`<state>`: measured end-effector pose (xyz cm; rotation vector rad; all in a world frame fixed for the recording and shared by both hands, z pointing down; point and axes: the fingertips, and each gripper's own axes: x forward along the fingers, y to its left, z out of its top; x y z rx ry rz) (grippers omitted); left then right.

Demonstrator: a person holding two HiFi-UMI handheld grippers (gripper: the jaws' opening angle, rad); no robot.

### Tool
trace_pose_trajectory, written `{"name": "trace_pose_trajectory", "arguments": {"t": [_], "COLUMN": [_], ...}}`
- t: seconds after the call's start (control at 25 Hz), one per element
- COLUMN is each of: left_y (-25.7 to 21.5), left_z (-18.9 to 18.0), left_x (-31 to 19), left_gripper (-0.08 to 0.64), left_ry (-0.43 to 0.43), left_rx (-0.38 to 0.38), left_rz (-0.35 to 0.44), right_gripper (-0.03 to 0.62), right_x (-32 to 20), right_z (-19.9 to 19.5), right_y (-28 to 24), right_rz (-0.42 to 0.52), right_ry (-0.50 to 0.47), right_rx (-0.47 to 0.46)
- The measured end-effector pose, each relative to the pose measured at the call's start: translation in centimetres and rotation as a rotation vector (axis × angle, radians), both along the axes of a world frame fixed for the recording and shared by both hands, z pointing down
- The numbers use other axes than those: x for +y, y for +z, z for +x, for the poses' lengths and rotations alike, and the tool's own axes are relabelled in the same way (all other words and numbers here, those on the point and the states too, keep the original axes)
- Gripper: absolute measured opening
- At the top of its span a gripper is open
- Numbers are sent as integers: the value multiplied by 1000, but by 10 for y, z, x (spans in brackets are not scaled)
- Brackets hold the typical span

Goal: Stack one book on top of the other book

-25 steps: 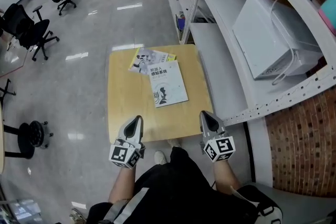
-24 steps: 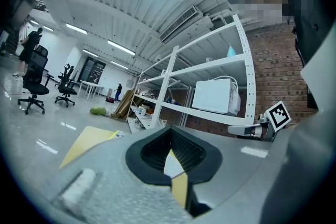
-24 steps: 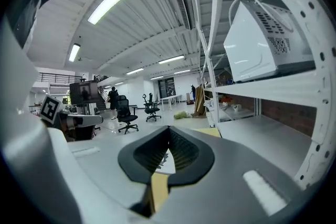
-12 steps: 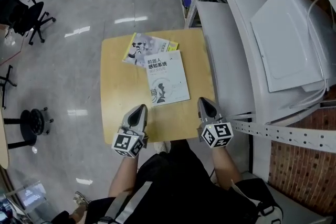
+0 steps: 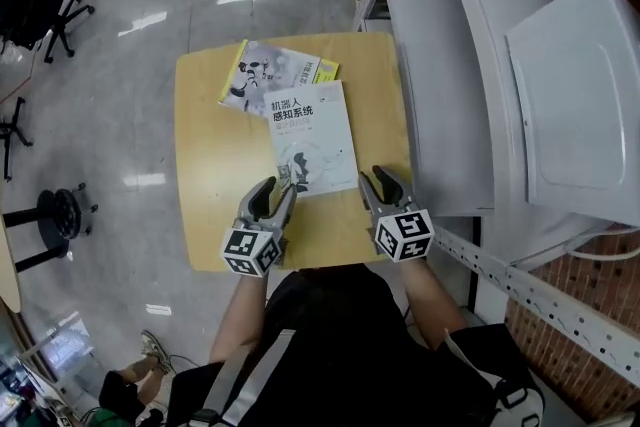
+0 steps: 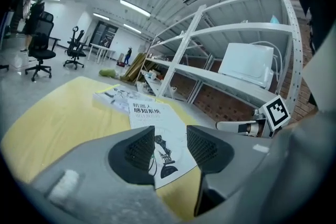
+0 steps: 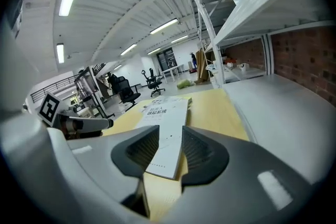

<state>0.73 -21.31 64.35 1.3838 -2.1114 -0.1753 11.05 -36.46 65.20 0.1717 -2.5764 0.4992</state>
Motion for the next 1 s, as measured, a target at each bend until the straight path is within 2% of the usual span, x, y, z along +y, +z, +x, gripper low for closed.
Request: {"name": "trace_pose_trajectory", "arguments": {"t": [0.28, 0.52, 0.8, 1.0], "left_y": [34, 57, 66, 68], "left_z": [-12, -11, -11, -10], "left_x": [-5, -4, -3, -3], "left_gripper": [225, 230, 230, 229], "left_ry": [-90, -106, -137, -141], "left_rx": [53, 120, 151, 171], "left_rz": [-133, -212, -246, -255], "right_gripper": [192, 219, 229, 253], "right_x": [4, -4, 4, 12], "right_z": [-14, -16, -26, -36], "right_y": [25, 42, 54, 63], "right_rz": [-40, -64, -124, -130], "right_ry": [-64, -99, -175, -215], "right_rx": [87, 127, 161, 239]}}
